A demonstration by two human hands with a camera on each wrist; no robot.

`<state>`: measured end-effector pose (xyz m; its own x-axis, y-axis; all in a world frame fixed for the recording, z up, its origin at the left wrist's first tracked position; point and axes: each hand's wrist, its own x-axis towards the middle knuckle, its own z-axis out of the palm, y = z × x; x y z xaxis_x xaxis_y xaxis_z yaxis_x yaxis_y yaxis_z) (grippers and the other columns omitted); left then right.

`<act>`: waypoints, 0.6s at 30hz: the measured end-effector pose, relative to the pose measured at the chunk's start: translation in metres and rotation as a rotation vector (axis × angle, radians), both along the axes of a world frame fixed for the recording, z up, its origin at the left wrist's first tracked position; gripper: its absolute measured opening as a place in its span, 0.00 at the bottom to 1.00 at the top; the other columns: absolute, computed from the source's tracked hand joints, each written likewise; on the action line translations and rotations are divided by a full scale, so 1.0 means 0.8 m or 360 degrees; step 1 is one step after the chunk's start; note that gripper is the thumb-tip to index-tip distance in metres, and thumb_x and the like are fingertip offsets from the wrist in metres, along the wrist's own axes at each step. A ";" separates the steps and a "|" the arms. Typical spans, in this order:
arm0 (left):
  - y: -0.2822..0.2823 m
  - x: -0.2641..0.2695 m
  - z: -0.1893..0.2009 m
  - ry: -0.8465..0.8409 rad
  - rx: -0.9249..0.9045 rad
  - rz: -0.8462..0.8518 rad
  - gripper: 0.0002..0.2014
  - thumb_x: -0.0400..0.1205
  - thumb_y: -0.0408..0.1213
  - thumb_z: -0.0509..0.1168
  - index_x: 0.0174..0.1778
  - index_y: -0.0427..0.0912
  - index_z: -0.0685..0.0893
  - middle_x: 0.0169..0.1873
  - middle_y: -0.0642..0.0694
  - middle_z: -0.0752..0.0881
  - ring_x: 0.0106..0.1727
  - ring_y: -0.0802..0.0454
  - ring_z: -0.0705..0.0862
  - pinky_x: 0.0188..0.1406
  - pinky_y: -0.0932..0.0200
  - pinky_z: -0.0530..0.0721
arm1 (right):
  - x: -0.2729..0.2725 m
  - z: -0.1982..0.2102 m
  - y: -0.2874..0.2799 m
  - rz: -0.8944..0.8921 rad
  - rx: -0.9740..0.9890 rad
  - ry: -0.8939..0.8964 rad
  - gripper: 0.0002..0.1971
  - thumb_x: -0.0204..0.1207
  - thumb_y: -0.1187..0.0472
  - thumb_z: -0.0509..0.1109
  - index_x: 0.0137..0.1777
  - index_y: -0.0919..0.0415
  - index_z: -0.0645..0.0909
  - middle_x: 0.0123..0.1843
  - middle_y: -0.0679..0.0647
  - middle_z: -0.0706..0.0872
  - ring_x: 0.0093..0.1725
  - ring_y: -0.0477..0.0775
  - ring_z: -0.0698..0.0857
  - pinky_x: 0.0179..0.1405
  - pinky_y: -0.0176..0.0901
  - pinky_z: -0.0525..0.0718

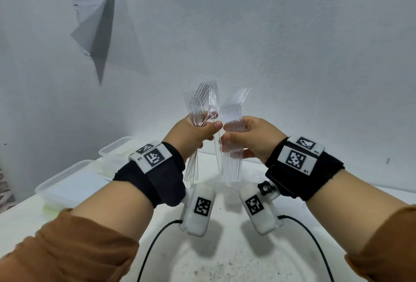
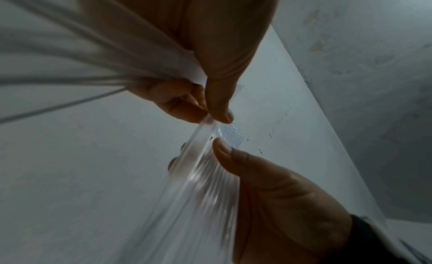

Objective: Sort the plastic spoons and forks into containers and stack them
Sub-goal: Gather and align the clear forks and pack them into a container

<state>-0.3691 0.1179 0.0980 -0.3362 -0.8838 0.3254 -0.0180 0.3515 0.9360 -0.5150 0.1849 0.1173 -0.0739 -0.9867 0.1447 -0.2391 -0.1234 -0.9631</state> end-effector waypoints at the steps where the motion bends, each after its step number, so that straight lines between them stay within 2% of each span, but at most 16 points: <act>1: -0.005 0.006 0.000 -0.0020 -0.0005 0.0013 0.19 0.78 0.43 0.69 0.64 0.45 0.80 0.37 0.53 0.83 0.38 0.58 0.81 0.33 0.64 0.71 | 0.007 0.001 -0.004 -0.0018 -0.0012 0.0006 0.07 0.75 0.68 0.71 0.48 0.58 0.78 0.37 0.51 0.88 0.35 0.47 0.89 0.32 0.40 0.85; 6: -0.031 0.037 0.001 -0.0166 -0.0024 0.0063 0.20 0.79 0.46 0.68 0.64 0.42 0.80 0.38 0.54 0.85 0.36 0.62 0.83 0.30 0.66 0.71 | 0.049 0.005 -0.029 -0.0140 -0.0060 0.0168 0.09 0.74 0.68 0.72 0.52 0.62 0.79 0.38 0.51 0.87 0.35 0.47 0.89 0.32 0.40 0.85; 12: -0.057 0.078 0.008 -0.0155 -0.0033 0.0042 0.16 0.82 0.45 0.65 0.60 0.38 0.81 0.35 0.55 0.84 0.31 0.63 0.83 0.21 0.75 0.70 | 0.097 0.010 -0.059 -0.0279 -0.0045 0.0165 0.06 0.74 0.67 0.71 0.45 0.57 0.78 0.39 0.54 0.88 0.39 0.51 0.89 0.39 0.45 0.87; 15: -0.067 0.100 0.008 -0.0174 -0.0042 0.0039 0.16 0.80 0.45 0.66 0.59 0.40 0.81 0.38 0.55 0.85 0.34 0.63 0.84 0.27 0.67 0.71 | 0.122 0.011 -0.068 -0.0300 -0.0049 0.0174 0.05 0.74 0.67 0.71 0.44 0.59 0.78 0.43 0.58 0.87 0.41 0.53 0.89 0.38 0.45 0.86; 18: -0.076 0.120 0.009 -0.0167 -0.0019 -0.0004 0.15 0.79 0.45 0.68 0.58 0.41 0.81 0.37 0.54 0.85 0.35 0.63 0.84 0.26 0.69 0.70 | 0.146 0.012 -0.076 -0.0319 -0.0049 0.0161 0.04 0.75 0.67 0.71 0.44 0.59 0.78 0.44 0.58 0.87 0.41 0.53 0.88 0.37 0.44 0.86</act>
